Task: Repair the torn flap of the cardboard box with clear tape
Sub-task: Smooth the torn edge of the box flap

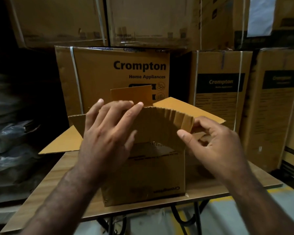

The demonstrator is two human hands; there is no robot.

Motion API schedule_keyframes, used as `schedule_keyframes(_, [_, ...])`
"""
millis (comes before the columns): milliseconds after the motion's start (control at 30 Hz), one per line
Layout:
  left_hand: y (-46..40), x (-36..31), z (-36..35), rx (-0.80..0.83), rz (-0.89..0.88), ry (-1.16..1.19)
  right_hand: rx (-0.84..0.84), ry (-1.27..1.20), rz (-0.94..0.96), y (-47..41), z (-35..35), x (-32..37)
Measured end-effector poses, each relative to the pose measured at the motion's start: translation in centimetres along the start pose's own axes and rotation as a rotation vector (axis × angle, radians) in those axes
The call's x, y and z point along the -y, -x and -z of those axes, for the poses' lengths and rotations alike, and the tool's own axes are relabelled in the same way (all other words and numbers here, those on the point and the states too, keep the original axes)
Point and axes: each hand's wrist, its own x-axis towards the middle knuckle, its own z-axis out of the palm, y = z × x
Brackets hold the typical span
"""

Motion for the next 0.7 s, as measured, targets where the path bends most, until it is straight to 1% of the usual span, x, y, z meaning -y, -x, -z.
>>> schedule_keyframes(67, [-0.3,0.8,-0.5,0.071,-0.022,-0.023,0.099,-0.086,-0.092,-0.5,-0.3,-1.0])
schedule_keyframes(133, [-0.9,1.6,-1.4,0.158,-0.028,-0.047,0.163,-0.139,-0.128,-1.2,-1.1,-1.7])
schedule_keyframes(300, [-2.8,3.5,-4.4,0.26,-0.004,-0.027,0.209,-0.27,-0.214,-4.6,-3.0,-2.9])
schedule_keyframes(400, [-3.2,4.4,-6.4,0.319,0.041,0.035,0.251,-0.366,-0.332,-7.2,-4.3,-3.6])
schedule_keyframes(467, [-3.3,4.9,-7.7,0.357,0.107,0.087,0.261,-0.423,-0.411,-8.5,-5.0,-3.8])
schedule_keyframes(567, [-3.7,5.4,-9.4,0.428,0.185,0.145,0.298,-0.407,-0.464,-9.8,-5.6,-3.9])
schedule_keyframes(700, [-4.1,5.8,-10.4,0.579,0.187,0.168,0.343,-0.329,-0.495,-10.3,-6.1,-4.0])
